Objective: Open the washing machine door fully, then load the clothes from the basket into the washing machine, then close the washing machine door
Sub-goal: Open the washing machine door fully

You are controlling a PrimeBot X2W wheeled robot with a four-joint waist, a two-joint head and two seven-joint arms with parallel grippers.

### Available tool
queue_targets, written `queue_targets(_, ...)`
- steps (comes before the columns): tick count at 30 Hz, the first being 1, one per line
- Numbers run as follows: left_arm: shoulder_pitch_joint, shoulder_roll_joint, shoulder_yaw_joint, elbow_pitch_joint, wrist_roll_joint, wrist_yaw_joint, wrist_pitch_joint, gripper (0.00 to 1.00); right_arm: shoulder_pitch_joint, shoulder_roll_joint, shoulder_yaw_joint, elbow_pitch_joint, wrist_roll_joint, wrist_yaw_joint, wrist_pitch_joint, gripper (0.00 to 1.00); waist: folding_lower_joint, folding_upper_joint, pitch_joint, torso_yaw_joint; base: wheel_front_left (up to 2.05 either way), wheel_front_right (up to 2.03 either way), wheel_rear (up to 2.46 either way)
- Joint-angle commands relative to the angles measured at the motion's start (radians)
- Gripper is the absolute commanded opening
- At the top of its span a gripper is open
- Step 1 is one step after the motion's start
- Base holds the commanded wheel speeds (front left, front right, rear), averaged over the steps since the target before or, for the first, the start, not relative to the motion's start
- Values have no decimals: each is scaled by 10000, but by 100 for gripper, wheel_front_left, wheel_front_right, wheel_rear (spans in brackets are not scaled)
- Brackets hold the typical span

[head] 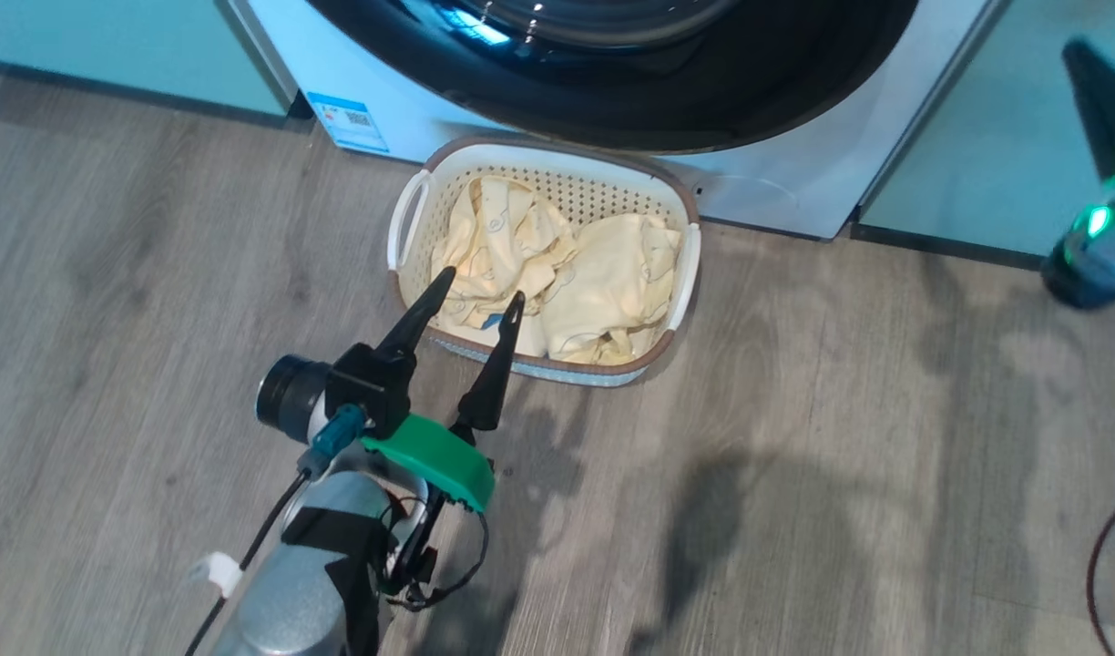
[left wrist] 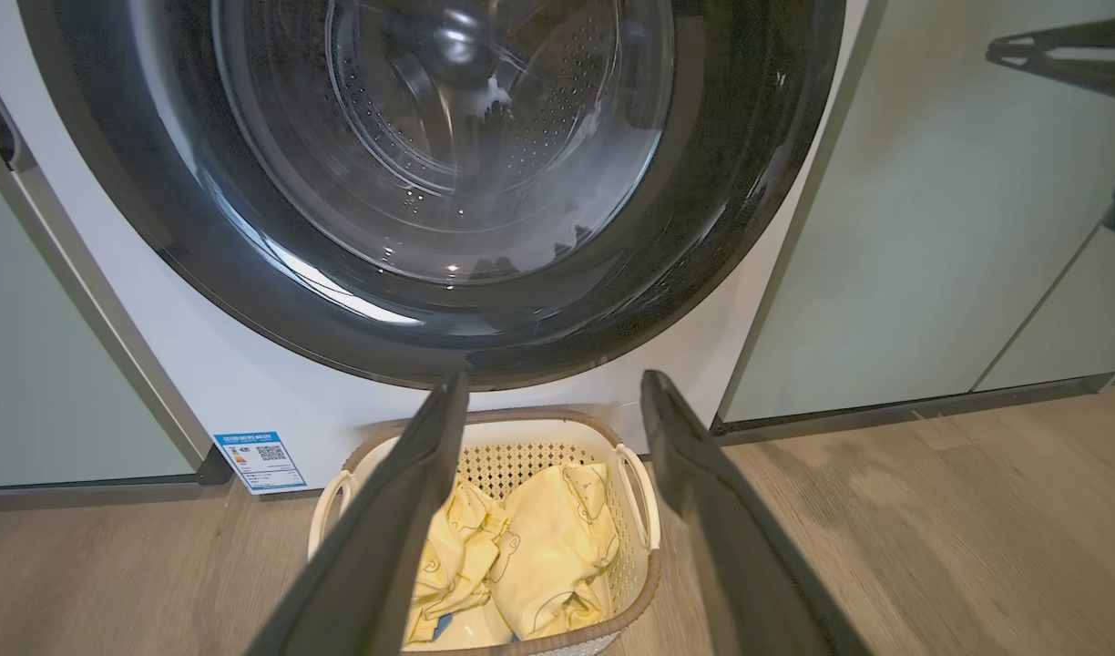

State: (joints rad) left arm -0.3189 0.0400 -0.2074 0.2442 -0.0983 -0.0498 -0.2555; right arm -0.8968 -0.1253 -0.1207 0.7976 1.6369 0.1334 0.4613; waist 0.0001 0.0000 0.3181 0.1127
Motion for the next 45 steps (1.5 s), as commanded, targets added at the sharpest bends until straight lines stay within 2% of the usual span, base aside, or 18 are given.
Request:
queue_targets(1,-403,103,219,-332,-102,72,-63,100,-596,-72,106,-218,105,-27,150,0,-1,0,78,80,0,0,0)
queue_targets(11,-605,103,-118,-404,-311,212,-63,100,-2633,48,383,903,-9,-27,388,0,-1,0,526,472,0,0,0)
queue_targets(26,-932,103,-654,-529,-659,464,-63,100,-4622,-20,872,2393,-758,-27,-109,0,-1,0,1188,1099,0,0,0)
queue_targets(32,-1010,103,-789,-571,-735,546,-63,100,-5094,-92,1011,2930,-954,-27,-140,0,-1,0,1344,1228,0,0,0)
queue_targets(45,-1068,103,-825,-532,-819,631,-63,100,-5208,-123,1234,3278,-1022,-27,717,0,-1,0,1367,1225,0,0,0)
